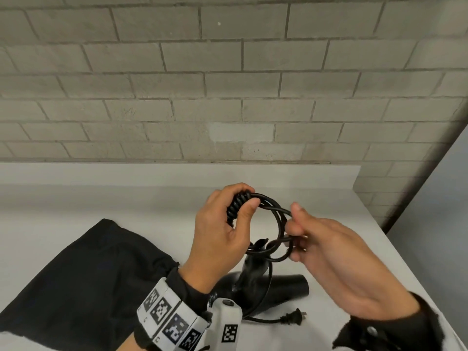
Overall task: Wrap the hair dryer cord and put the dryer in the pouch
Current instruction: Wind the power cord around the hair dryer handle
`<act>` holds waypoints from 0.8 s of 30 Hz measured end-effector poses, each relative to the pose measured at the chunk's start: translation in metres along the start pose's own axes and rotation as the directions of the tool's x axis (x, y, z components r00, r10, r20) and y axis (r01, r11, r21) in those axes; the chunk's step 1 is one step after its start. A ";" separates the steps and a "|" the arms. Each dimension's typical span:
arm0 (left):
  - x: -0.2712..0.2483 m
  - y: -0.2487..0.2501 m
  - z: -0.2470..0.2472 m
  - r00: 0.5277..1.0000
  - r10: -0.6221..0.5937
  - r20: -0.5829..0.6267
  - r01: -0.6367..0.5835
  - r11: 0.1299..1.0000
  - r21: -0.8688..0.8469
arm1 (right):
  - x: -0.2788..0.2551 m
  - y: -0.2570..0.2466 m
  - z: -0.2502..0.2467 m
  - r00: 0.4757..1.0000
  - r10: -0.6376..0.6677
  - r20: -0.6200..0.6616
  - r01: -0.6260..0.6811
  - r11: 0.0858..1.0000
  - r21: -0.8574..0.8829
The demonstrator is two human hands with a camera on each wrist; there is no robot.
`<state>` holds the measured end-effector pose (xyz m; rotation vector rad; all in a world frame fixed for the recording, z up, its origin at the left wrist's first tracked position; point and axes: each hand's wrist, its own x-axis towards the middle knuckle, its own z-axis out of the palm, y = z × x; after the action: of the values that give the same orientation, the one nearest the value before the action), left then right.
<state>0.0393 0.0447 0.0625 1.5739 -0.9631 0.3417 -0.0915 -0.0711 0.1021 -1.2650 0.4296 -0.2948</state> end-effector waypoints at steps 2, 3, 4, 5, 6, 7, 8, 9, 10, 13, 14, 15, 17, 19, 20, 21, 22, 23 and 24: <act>0.001 -0.001 -0.001 1.000 0.027 0.014 -0.027 0.999 0.029 | -0.001 -0.005 -0.002 0.998 0.042 0.044 -0.048 0.991 0.122; 0.002 -0.002 -0.001 1.000 0.024 0.015 -0.025 0.999 0.040 | -0.001 -0.004 -0.003 1.000 0.015 0.026 -0.016 0.998 0.054; 0.003 -0.003 -0.002 1.000 0.017 0.011 -0.018 0.999 0.052 | -0.002 -0.002 -0.003 0.999 -0.048 -0.003 0.047 0.994 -0.102; 0.004 -0.005 -0.002 1.000 0.011 0.005 -0.012 0.998 0.064 | -0.005 0.001 -0.002 0.990 -0.138 -0.025 0.125 0.949 -0.289; 0.005 -0.006 -0.003 1.000 0.011 0.000 -0.011 0.997 0.078 | -0.007 0.004 -0.001 0.965 -0.260 -0.027 0.221 0.868 -0.444; 0.006 -0.007 -0.003 1.000 0.018 -0.004 -0.017 0.995 0.095 | -0.009 0.007 0.000 0.927 -0.375 -0.024 0.302 0.780 -0.548; 0.007 -0.007 -0.003 1.000 0.030 -0.005 -0.029 0.993 0.113 | -0.011 0.009 0.001 0.887 -0.462 -0.024 0.353 0.708 -0.611; 0.007 -0.007 -0.003 0.999 0.044 -0.007 -0.042 0.991 0.130 | -0.013 0.011 0.003 0.852 -0.524 -0.018 0.391 0.657 -0.644; 0.008 -0.006 -0.003 0.998 0.056 -0.010 -0.054 0.988 0.146 | -0.015 0.014 0.004 0.829 -0.558 -0.017 0.410 0.629 -0.660; 0.008 -0.006 -0.001 0.996 0.093 -0.017 -0.088 0.977 0.195 | -0.017 0.022 0.002 0.759 -0.650 -0.033 0.433 0.543 -0.719; 0.007 -0.006 0.000 0.995 0.103 -0.019 -0.097 0.973 0.208 | -0.018 0.024 0.003 0.720 -0.693 -0.027 0.421 0.468 -0.777; 0.007 -0.006 0.000 0.993 0.114 -0.023 -0.106 0.970 0.218 | -0.018 0.025 0.004 0.682 -0.732 -0.011 0.405 0.389 -0.827; 0.006 -0.006 0.000 0.990 0.135 -0.029 -0.124 0.964 0.234 | -0.020 0.028 0.006 0.620 -0.784 0.038 0.409 0.281 -0.868; 0.005 -0.006 0.000 0.989 0.144 -0.027 -0.134 0.963 0.234 | -0.022 0.022 0.009 0.680 -0.733 -0.035 0.418 0.425 -0.803; 0.005 -0.006 0.000 0.989 0.143 -0.025 -0.134 0.964 0.228 | -0.022 0.018 0.008 0.760 -0.644 -0.092 0.402 0.575 -0.713; 0.005 -0.005 0.001 0.990 0.140 -0.023 -0.132 0.966 0.221 | -0.023 0.011 0.008 0.845 -0.522 -0.120 0.365 0.726 -0.583; 0.005 -0.005 0.001 0.991 0.135 -0.021 -0.127 0.968 0.215 | -0.022 0.007 0.006 0.906 -0.407 -0.119 0.325 0.846 -0.424; 0.005 -0.004 0.002 0.991 0.129 -0.019 -0.122 0.970 0.212 | -0.022 0.004 0.004 0.956 -0.275 -0.100 0.247 0.942 -0.228; 0.005 -0.004 0.002 0.992 0.124 -0.019 -0.117 0.970 0.212 | -0.020 0.002 0.002 0.988 -0.149 -0.051 0.149 0.989 0.002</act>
<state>0.0446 0.0404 0.0622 1.6989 -1.0271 0.5683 -0.1084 -0.0602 0.1036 -1.2884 0.3778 -0.4553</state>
